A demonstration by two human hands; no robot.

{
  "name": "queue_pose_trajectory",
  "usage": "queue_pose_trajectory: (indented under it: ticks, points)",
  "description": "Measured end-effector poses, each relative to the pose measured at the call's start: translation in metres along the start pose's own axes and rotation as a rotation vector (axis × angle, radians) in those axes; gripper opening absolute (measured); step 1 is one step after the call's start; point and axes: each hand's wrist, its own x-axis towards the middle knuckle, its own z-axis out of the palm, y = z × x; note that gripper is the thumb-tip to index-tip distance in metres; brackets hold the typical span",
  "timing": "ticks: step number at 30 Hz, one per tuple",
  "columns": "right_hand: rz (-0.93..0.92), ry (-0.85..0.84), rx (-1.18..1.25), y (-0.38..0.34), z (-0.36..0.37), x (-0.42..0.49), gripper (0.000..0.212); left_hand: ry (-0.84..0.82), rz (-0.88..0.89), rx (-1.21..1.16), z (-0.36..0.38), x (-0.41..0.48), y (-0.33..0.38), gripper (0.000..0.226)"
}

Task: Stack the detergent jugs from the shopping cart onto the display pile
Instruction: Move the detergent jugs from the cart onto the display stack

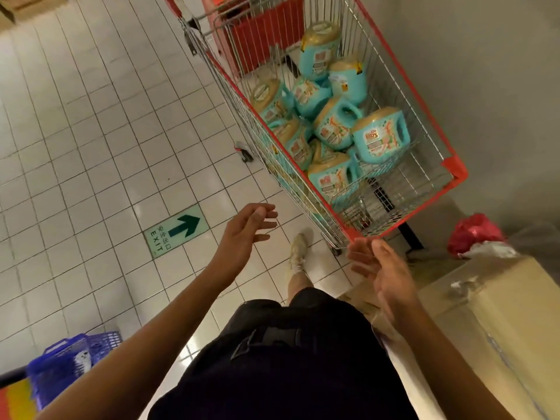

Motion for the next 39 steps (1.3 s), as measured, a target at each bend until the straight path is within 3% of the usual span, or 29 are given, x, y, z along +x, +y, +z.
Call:
queue_pose_trajectory:
  ticks: [16, 25, 34, 39]
  points:
    - [-0.011, -0.076, 0.076, -0.142, 0.071, 0.217, 0.039, -0.018, -0.166, 0.117, -0.052, 0.19, 0.056, 0.035]
    - [0.092, 0.202, 0.068, -0.165, 0.052, 0.296, 0.044, -0.37, -0.251, 0.136, -0.015, 0.324, 0.076, 0.026]
    - [0.2, 0.534, 0.06, -0.167, -0.027, 0.384, 0.021, -0.679, -0.408, 0.262, 0.082, 0.42, 0.045, 0.018]
    - [0.186, 0.541, -0.145, -0.161, -0.06, 0.429, 0.026, -0.772, -0.476, 0.35, 0.146, 0.462, 0.02, 0.025]
